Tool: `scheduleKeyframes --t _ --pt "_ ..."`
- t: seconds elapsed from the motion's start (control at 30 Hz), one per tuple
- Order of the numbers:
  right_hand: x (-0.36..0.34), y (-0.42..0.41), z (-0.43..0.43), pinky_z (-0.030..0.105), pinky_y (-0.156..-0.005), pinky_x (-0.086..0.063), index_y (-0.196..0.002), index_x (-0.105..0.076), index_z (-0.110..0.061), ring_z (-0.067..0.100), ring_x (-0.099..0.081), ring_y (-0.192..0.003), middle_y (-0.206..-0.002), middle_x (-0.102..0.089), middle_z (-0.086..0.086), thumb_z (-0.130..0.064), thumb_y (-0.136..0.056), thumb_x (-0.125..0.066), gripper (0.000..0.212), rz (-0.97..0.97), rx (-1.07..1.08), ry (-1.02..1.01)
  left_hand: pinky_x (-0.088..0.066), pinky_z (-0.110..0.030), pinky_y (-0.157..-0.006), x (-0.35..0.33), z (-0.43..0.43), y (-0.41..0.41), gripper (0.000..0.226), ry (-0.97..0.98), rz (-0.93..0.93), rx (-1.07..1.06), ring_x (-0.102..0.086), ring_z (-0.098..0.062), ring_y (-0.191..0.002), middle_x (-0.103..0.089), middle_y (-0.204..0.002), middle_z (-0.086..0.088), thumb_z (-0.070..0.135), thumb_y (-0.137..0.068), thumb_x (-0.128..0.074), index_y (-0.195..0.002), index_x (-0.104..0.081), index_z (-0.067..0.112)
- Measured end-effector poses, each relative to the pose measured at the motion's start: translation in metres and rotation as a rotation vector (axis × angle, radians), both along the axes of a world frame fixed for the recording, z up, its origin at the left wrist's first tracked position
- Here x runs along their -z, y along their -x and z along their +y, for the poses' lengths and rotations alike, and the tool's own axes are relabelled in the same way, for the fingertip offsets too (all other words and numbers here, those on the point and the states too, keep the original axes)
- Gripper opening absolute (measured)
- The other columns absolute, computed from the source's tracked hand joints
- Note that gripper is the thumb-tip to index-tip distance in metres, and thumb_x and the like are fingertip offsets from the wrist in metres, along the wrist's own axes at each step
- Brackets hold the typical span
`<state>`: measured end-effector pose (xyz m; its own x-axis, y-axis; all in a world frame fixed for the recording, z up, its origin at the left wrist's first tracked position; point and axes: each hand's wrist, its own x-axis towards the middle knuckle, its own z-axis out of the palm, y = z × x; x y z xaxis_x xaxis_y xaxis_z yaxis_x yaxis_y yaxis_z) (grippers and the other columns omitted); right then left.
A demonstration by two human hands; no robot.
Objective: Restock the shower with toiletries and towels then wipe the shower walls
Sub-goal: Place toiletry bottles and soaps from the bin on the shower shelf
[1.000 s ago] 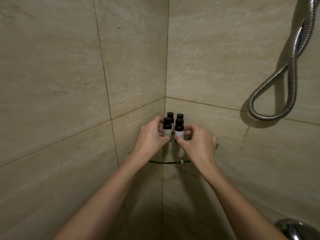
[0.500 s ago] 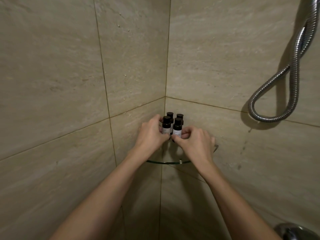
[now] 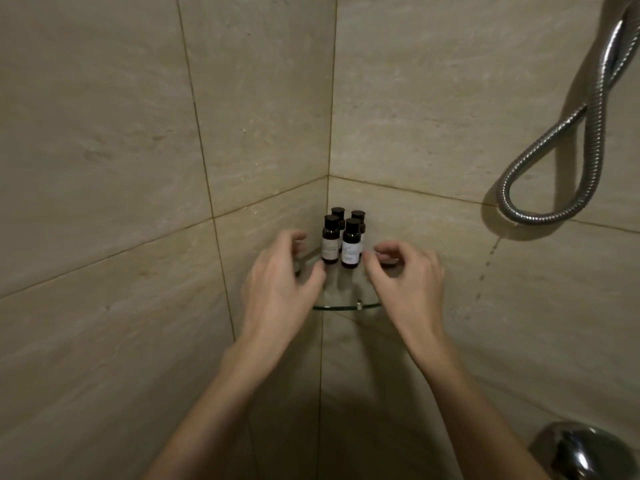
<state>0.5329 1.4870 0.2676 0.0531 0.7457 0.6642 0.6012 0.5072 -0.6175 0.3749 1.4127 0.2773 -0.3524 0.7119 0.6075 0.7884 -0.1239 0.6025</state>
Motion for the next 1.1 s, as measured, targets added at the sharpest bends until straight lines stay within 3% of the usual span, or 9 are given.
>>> scheduleKeyframes --t 0.07,0.17,0.3,0.4,0.5,0.63,0.9,1.0,1.1 --pt "0.016 -0.008 -0.013 0.038 -0.087 -0.042 -0.096 -0.070 -0.028 0.014 -0.053 -0.097 -0.091 -0.067 -0.016 -0.037 -0.090 -0.067 0.011 0.072 -0.007 -0.048 -0.057 -0.041 -0.085 0.018 -0.025 -0.003 0.033 -0.143 -0.040 0.018 -0.062 -0.011 -0.104 -0.062 -0.116 0.010 0.026 -0.093 -0.068 -0.125 -0.059 0.024" --pt "0.050 -0.020 -0.032 0.037 -0.085 -0.049 -0.099 -0.070 -0.015 0.016 -0.057 -0.096 -0.099 -0.065 -0.005 -0.017 -0.091 -0.066 0.009 0.142 -0.024 -0.149 -0.055 -0.037 -0.081 0.059 -0.053 -0.005 0.022 -0.218 0.076 0.002 -0.061 -0.015 -0.099 -0.064 -0.111 0.003 0.020 -0.090 -0.067 -0.111 -0.069 0.015" --pt "0.090 -0.034 -0.064 0.033 -0.096 -0.050 -0.102 -0.071 -0.010 0.018 -0.064 -0.110 -0.114 -0.069 0.003 -0.009 -0.091 -0.064 0.014 0.046 -0.022 -0.137 -0.055 -0.034 -0.080 0.119 -0.080 -0.004 0.026 0.116 0.001 0.177 -0.060 -0.011 -0.098 -0.062 -0.114 0.008 0.032 -0.096 -0.059 -0.120 -0.065 0.023" --pt "0.134 -0.049 -0.093 0.039 -0.098 -0.051 -0.110 -0.070 -0.013 0.016 -0.063 -0.111 -0.116 -0.069 -0.001 -0.015 -0.093 -0.064 0.018 -0.092 -0.070 0.159 -0.055 -0.035 -0.085 0.179 -0.084 0.003 0.032 0.427 0.014 0.298 -0.060 -0.009 -0.104 -0.063 -0.117 0.010 0.037 -0.096 -0.059 -0.126 -0.061 0.027" --pt "0.189 -0.073 -0.134 0.036 -0.105 -0.044 -0.117 -0.069 -0.018 0.016 -0.058 -0.117 -0.122 -0.066 -0.002 -0.021 -0.095 -0.062 0.023 -0.249 -0.039 0.551 -0.052 -0.032 -0.088 0.247 -0.089 0.003 0.033 0.679 0.003 0.410 -0.060 -0.013 -0.108 -0.066 -0.120 0.003 0.034 -0.096 -0.063 -0.127 -0.062 0.022" --pt "0.261 -0.111 -0.218 0.036 -0.093 -0.048 -0.108 -0.071 -0.021 0.030 -0.061 -0.112 -0.115 -0.068 0.008 -0.033 -0.095 -0.059 0.021 -0.284 0.153 0.986 -0.048 -0.030 -0.087 0.331 -0.121 -0.005 0.035 1.014 0.062 0.571 -0.063 -0.021 -0.108 -0.069 -0.120 -0.005 0.027 -0.092 -0.070 -0.123 -0.063 0.013" --pt "0.361 -0.159 -0.450 0.032 -0.086 -0.051 -0.105 -0.073 -0.014 0.033 -0.066 -0.110 -0.112 -0.073 0.015 -0.032 -0.092 -0.061 0.025 0.001 0.497 1.513 -0.052 -0.035 -0.090 0.438 -0.217 -0.013 0.034 1.464 0.246 0.778 -0.065 -0.025 -0.105 -0.069 -0.119 -0.012 0.026 -0.091 -0.073 -0.119 -0.066 0.008" --pt "0.388 -0.154 -0.545 0.031 -0.089 -0.051 -0.108 -0.075 -0.013 0.031 -0.067 -0.111 -0.114 -0.073 0.015 -0.033 -0.093 -0.062 0.029 0.192 0.661 1.627 -0.045 -0.029 -0.082 0.454 -0.251 -0.020 0.023 1.565 0.323 0.814 -0.061 -0.023 -0.095 -0.069 -0.111 -0.018 0.017 -0.093 -0.070 -0.109 -0.071 -0.001" --pt "0.413 -0.135 -0.636 0.027 -0.084 -0.048 -0.109 -0.074 -0.015 0.027 -0.068 -0.107 -0.111 -0.074 0.009 -0.041 -0.092 -0.063 0.033 0.382 0.813 1.692 -0.045 -0.031 -0.083 0.467 -0.276 -0.023 0.020 1.627 0.434 0.880 -0.060 -0.022 -0.093 -0.069 -0.105 -0.015 0.018 -0.094 -0.069 -0.105 -0.072 0.001"
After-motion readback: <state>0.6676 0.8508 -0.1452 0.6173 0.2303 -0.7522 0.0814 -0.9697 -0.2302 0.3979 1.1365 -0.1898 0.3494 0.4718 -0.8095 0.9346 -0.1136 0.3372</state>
